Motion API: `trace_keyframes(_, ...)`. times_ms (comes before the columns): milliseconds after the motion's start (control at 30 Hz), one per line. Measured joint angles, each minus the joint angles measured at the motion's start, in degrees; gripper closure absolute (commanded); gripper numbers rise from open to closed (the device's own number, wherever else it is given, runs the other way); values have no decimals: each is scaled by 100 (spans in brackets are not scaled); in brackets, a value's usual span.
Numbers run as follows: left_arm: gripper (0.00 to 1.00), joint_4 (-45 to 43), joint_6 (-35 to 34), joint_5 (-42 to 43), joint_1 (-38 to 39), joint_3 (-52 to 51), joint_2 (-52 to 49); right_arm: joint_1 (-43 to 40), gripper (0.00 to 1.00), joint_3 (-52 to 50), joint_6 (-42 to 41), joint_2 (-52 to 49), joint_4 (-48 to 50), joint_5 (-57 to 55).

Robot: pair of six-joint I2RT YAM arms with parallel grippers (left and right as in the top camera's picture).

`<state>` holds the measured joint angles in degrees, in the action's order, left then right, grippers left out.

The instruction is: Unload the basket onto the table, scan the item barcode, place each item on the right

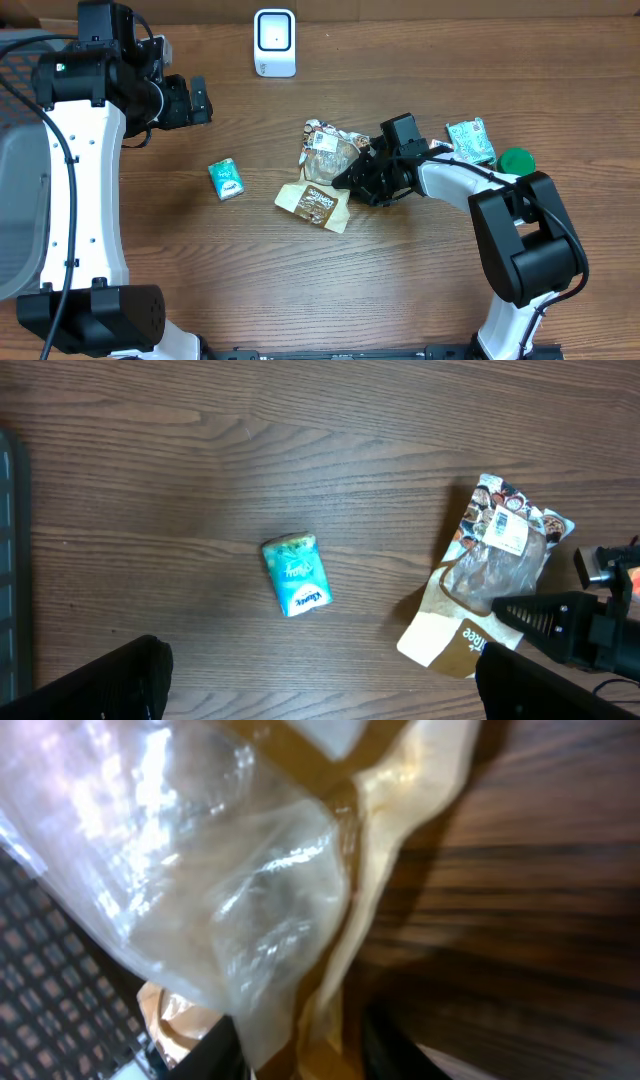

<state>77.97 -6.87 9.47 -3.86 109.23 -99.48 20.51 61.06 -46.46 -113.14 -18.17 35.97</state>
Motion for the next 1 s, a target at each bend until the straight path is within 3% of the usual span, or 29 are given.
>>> trace_keyframes(167, 0, 0, 0, 0, 0, 0, 0, 17, 96, -7, -24, -42, 9, -92)
trace_keyframes(500, 0, 0, 0, 0, 0, 0, 0, 15, 96, -4, 310, -76, -59, -17)
trace_keyframes(1000, 1, 0, 0, -2, 0, 0, 0, 15, 96, 85, 2769, 1147, -1346, -365)
